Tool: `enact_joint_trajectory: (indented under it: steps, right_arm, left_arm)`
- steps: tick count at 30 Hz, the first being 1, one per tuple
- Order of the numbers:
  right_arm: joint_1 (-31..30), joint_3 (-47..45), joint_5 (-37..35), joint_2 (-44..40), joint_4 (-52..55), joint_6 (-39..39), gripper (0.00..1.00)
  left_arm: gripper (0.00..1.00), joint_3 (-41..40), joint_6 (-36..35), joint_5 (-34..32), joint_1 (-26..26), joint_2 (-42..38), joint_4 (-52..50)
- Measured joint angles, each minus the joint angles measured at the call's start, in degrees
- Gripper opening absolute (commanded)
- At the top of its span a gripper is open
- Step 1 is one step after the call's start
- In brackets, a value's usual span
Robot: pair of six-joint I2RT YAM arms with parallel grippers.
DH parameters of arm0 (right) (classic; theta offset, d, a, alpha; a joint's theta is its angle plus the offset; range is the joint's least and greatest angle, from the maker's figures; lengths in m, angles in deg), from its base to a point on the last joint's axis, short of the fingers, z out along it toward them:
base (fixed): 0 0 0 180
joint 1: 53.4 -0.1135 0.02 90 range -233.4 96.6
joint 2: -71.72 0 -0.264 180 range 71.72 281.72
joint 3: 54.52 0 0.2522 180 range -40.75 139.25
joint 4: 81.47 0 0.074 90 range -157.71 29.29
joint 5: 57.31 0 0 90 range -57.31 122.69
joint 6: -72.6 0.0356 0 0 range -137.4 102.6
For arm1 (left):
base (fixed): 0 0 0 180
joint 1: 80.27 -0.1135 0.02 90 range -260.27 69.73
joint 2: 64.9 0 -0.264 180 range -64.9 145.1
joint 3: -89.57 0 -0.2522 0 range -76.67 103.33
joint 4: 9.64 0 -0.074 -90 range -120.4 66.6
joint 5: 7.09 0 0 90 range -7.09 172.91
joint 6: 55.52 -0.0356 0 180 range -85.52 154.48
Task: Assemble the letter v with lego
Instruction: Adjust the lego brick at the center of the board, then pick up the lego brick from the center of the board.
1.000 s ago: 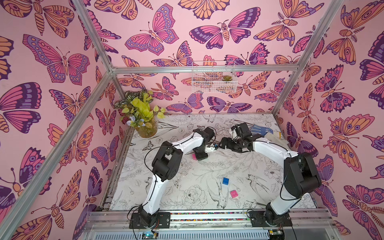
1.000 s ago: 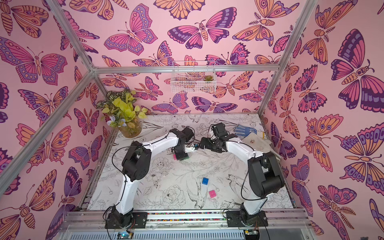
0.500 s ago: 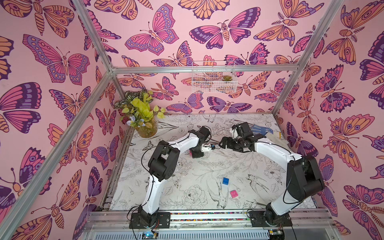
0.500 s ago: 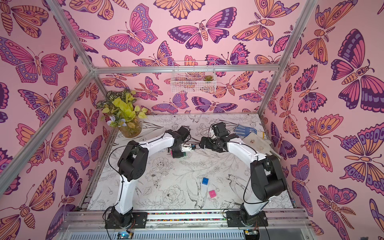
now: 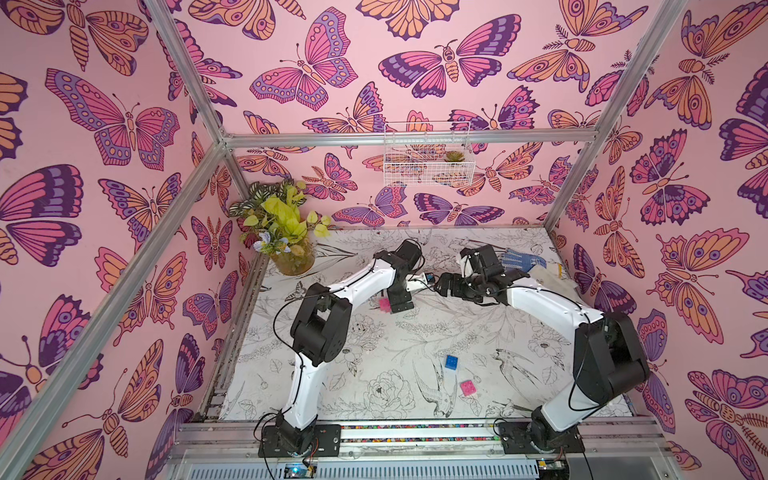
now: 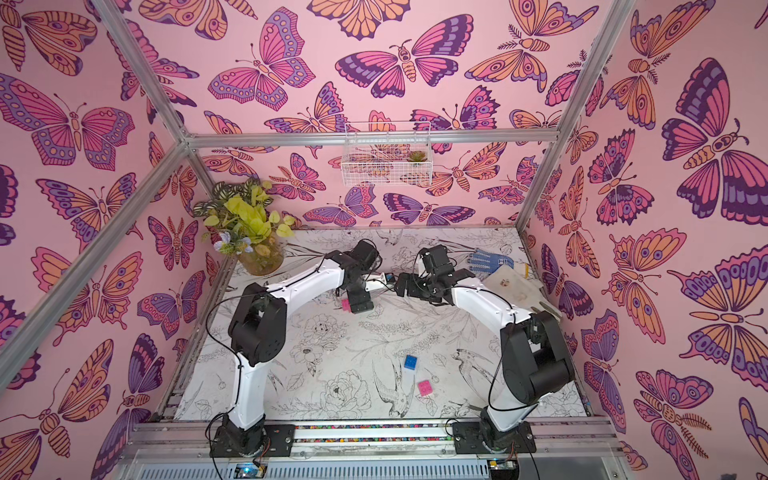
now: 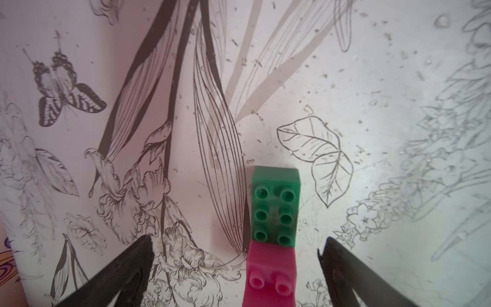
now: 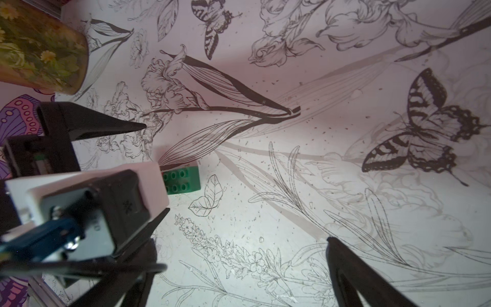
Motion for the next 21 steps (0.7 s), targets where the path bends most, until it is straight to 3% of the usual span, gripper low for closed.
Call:
enact_joint_trajectory:
  steps: [8,12,16,21]
  right_arm:
    - [-7.39,0.09,-7.96,-10.14,-1.29,-0.81,0.92]
    - [-13.97,-3.78,-12.13,-15.76,-1.36,0.11,0.83]
    - [-20.22,-9.49,-12.33,-19.12,-1.11,3.67,0.84]
    - [-27.04,-14.93,-13.44,-23.28,-3.13,10.71,0.85]
  left_arm:
    - [1.00,-6.99,16.50,-0.31,0.94,-14.12,-1.38]
    - [1.00,-21.94,29.27,-2.19,4.96,-26.99,1.68]
    - [1.00,-38.32,42.77,-3.54,10.01,-38.05,5.55]
    - [1.00,-48.37,51.93,-2.62,14.82,-47.82,6.60]
